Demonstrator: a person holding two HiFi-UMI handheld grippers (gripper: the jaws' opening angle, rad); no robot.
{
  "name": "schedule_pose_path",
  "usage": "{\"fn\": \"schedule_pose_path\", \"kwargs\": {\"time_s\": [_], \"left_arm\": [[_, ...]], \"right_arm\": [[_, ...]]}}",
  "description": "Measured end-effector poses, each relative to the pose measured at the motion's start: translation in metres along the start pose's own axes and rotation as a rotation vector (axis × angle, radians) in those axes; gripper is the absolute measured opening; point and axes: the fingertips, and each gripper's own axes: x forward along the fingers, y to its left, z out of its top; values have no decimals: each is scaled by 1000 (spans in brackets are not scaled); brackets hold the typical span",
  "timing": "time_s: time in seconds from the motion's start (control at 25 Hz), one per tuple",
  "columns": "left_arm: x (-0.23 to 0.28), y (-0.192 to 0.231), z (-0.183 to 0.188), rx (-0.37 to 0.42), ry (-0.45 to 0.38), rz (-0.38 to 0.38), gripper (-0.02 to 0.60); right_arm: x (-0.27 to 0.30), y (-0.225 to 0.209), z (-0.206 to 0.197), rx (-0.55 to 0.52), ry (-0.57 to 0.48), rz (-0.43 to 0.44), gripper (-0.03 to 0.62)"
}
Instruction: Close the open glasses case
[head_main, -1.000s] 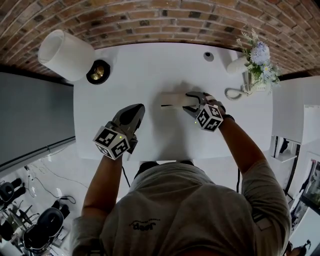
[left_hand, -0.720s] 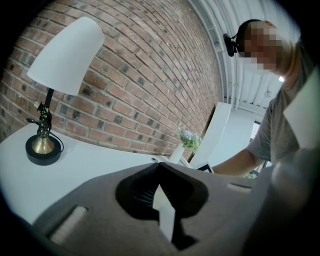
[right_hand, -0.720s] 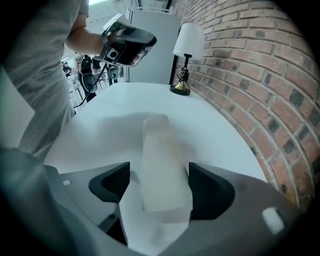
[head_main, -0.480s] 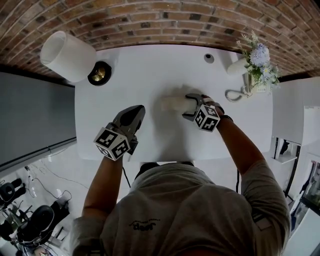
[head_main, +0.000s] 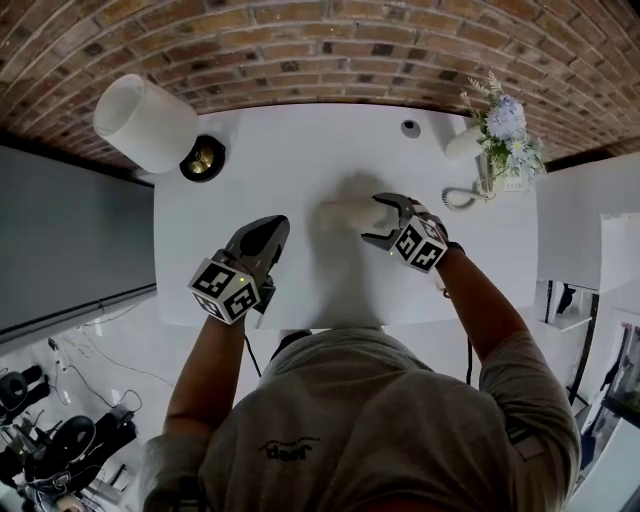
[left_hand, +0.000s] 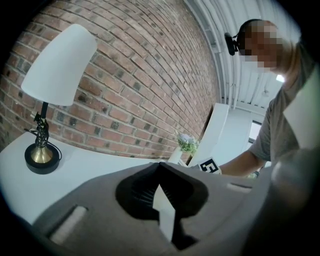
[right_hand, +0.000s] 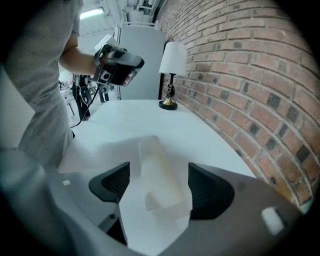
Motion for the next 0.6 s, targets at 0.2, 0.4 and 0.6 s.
{"fn": "schedule_pose_path", "kwargs": {"time_s": [0.2,0.4,0.6], "left_arm": [[-4,-11,18,27,-20,-1,-3],[-11,-27,39,64,-32,-1,-3],[-18,-44,59,104,-43,4,-3]], "right_arm": [[-38,-11,24,127,-111,-49,353],[-84,-22,53,207,-228,-113,318],[-137,-32,80,289,-356,-176,250]]}}
